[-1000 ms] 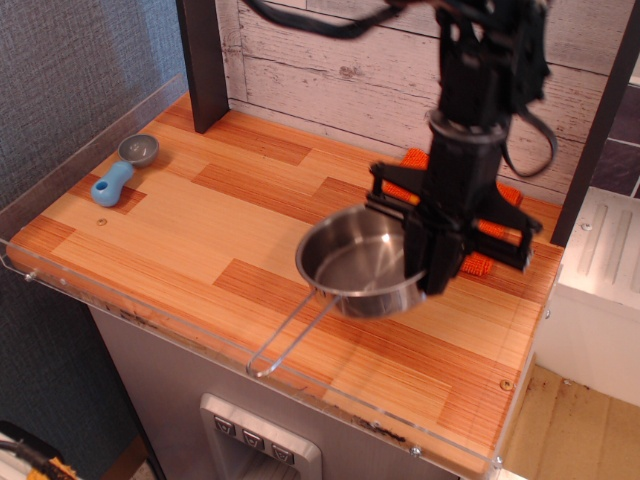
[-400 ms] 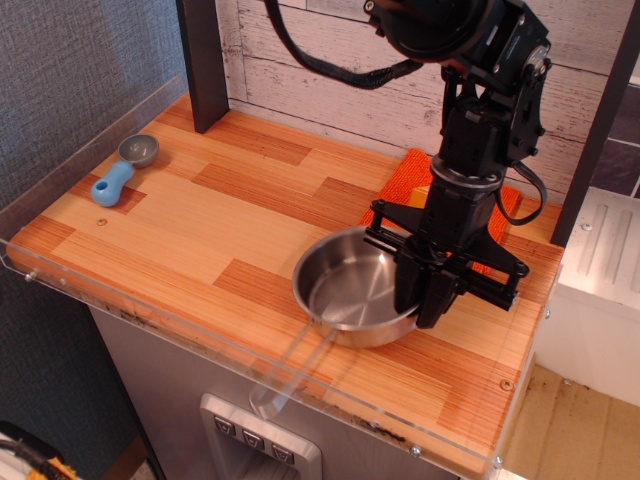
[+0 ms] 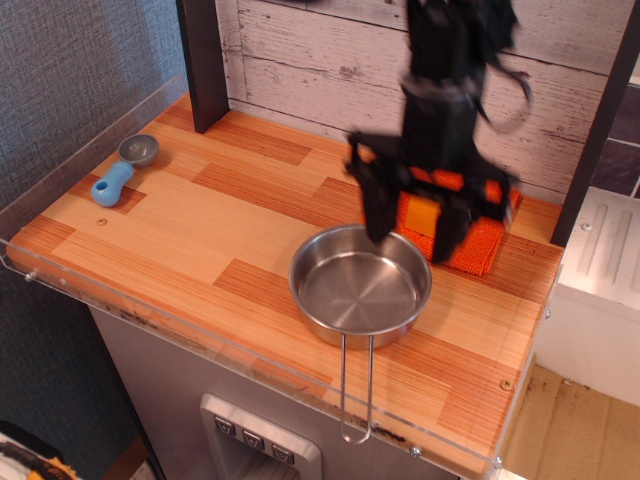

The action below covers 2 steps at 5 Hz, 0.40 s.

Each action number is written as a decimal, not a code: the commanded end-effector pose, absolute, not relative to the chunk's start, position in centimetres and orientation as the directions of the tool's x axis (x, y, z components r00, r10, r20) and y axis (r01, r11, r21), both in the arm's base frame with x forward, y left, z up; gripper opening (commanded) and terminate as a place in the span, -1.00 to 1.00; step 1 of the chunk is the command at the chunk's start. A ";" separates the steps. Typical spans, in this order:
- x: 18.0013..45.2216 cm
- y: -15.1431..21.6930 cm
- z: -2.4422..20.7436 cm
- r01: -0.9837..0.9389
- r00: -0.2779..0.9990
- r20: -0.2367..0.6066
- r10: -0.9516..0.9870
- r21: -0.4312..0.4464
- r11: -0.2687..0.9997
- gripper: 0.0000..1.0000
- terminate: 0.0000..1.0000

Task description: Move pot to bottom of orange cloth.

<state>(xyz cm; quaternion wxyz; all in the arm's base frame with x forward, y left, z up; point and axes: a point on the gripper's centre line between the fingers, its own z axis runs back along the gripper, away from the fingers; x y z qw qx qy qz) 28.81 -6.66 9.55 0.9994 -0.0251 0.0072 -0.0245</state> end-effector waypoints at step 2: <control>29.6 7.1 14.9 -0.139 0.988 0.060 0.140 -0.021 0.990 1.00 -1.00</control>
